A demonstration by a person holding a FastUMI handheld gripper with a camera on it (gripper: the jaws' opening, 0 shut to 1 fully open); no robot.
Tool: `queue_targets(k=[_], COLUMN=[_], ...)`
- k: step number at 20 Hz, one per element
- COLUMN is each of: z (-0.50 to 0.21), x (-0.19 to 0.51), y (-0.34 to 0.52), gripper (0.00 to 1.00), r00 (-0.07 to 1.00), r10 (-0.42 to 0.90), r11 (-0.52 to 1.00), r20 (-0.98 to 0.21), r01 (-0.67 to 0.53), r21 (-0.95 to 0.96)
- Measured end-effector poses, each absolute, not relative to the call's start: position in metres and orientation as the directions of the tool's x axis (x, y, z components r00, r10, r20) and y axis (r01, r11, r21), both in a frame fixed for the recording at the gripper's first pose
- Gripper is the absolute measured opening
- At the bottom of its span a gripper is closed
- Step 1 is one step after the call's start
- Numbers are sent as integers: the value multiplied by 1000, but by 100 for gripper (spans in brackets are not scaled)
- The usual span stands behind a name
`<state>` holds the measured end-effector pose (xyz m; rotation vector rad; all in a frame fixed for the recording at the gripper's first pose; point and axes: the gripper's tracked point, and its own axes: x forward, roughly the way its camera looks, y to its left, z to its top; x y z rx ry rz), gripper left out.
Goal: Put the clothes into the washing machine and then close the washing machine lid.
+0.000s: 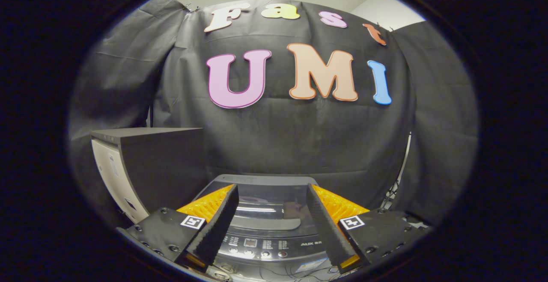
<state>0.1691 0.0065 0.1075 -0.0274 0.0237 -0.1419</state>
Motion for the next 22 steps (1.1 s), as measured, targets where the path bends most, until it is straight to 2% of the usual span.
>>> queue_targets(k=[6, 11, 22], z=[60, 43, -7], x=[139, 116, 84], y=[-10, -12, -29], gripper=[98, 98, 98], r00=[996, 994, 999], r10=[-91, -37, -37], r11=[996, 999, 999], r20=[1, 102, 17], r01=[91, 39, 38], r21=[7, -19, -25])
